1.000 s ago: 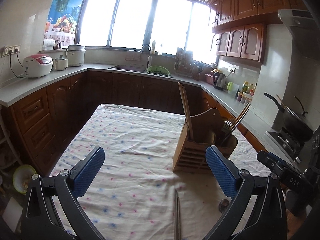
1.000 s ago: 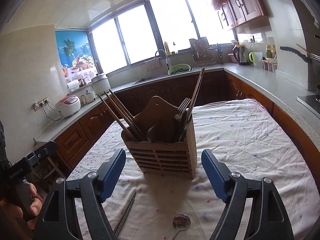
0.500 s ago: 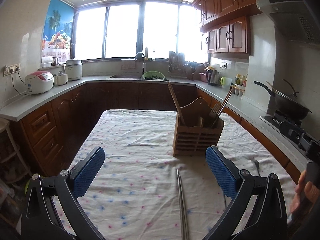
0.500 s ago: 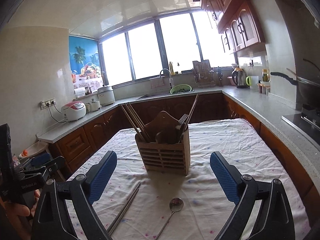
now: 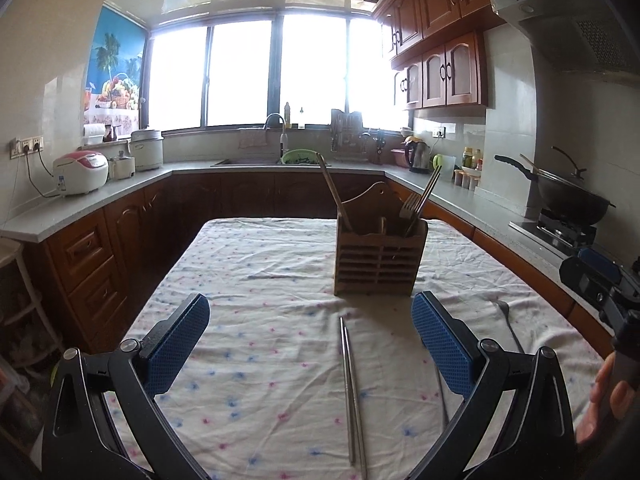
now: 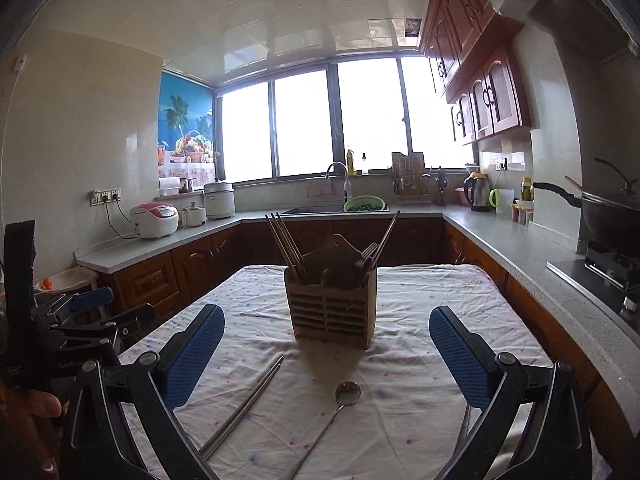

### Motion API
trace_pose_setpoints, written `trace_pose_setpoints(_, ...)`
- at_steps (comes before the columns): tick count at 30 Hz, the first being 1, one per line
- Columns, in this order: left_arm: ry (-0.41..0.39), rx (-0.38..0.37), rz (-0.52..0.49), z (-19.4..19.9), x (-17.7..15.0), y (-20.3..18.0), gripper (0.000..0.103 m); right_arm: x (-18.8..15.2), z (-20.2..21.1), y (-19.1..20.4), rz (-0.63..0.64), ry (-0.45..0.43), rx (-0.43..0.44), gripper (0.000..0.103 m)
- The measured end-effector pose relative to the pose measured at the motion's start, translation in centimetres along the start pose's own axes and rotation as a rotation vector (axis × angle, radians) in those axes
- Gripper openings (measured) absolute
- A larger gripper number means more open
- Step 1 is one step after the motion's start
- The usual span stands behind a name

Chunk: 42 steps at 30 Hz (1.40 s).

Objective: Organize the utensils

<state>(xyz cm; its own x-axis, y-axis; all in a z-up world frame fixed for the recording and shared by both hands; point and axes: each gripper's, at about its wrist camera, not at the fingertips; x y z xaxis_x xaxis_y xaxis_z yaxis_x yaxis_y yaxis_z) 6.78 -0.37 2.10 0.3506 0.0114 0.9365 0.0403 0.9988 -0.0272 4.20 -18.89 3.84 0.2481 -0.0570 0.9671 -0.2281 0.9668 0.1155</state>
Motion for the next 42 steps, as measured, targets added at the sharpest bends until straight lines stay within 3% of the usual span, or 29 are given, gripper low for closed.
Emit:
trace_pose_setpoints(7,0.005,0.024,0.011,0.1,-2.8,0.0,0.103,-4.5,-0.1,-1.2,-0.055,0.012,-0.062,0.103)
trace_pose_setpoints(15,0.004,0.036,-0.019,0.9,-2.5,-0.7,0.103,-4.0,0.8,-0.6,-0.044,0.009,-0.053,0.103)
trace_pose_setpoints(22,0.038,0.114,-0.116,1.4,-2.0,-2.0,0.103,-3.5,1.7,0.2,-0.006,0.001,-0.058,0.103)
trace_pose_setpoints(42,0.013,0.129,-0.076,1.7,-3.4,-1.4,0.103,-6.1,1.0,0.0,-0.021,0.01,-0.062,0.103)
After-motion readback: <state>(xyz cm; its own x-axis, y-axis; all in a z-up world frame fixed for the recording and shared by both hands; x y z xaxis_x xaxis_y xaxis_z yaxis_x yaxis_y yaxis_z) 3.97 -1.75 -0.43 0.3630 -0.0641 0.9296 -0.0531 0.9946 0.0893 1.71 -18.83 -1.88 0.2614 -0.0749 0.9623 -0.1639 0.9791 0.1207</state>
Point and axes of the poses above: each gripper's, at about its wrist camera, not at the fingertips, and z roughly against the way its jaws point, y to its left, x to its top, and after that the axes turned 1 degree about -z, right-handed
